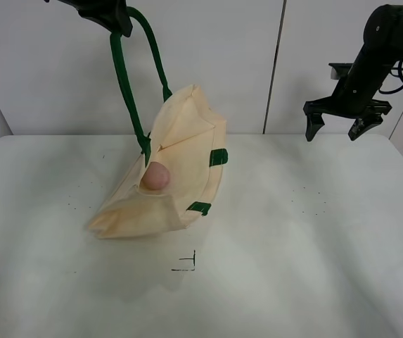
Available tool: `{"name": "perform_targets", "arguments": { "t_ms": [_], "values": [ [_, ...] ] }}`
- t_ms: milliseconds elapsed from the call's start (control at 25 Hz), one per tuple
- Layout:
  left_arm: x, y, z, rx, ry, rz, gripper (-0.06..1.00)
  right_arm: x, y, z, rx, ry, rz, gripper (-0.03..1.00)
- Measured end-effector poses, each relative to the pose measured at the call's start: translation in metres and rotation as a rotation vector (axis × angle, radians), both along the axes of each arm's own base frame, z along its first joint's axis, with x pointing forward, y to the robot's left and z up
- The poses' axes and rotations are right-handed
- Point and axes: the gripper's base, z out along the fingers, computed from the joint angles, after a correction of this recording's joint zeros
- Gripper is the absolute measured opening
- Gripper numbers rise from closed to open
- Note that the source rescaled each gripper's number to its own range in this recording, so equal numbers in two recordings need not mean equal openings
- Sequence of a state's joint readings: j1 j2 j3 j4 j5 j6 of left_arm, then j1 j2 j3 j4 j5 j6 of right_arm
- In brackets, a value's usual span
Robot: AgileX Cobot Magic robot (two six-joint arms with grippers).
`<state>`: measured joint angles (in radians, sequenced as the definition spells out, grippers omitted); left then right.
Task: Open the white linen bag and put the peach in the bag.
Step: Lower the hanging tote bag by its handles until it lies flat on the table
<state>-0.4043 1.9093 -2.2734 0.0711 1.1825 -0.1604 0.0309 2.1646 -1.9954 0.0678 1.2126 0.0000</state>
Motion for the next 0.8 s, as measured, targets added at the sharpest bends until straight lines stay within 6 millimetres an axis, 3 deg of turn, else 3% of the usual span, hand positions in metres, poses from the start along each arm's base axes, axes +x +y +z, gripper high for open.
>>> {"name": "perform_targets", "arguments": {
  "t_ms": [160, 280, 400, 520, 640, 800],
  "values": [
    [0.000, 0.000, 0.000, 0.000, 0.000, 0.000, 0.00, -0.020, 0.000, 0.031, 0.008, -0.044, -0.001, 1.00],
    [0.000, 0.000, 0.000, 0.000, 0.000, 0.000, 0.00, -0.056, -0.001, 0.053, 0.007, -0.046, 0.006, 1.00],
    [0.000, 0.000, 0.000, 0.000, 0.000, 0.000, 0.00, -0.109, -0.003, 0.077, 0.008, -0.057, 0.006, 1.00],
    [0.000, 0.000, 0.000, 0.000, 0.000, 0.000, 0.00, -0.167, -0.004, 0.086, 0.008, -0.053, 0.006, 1.00],
    [0.000, 0.000, 0.000, 0.000, 0.000, 0.000, 0.00, -0.229, -0.006, 0.085, 0.008, -0.056, 0.006, 1.00],
    [0.000, 0.000, 0.000, 0.000, 0.000, 0.000, 0.00, -0.307, -0.009, 0.065, 0.008, -0.073, 0.006, 1.00]
  ]
}}
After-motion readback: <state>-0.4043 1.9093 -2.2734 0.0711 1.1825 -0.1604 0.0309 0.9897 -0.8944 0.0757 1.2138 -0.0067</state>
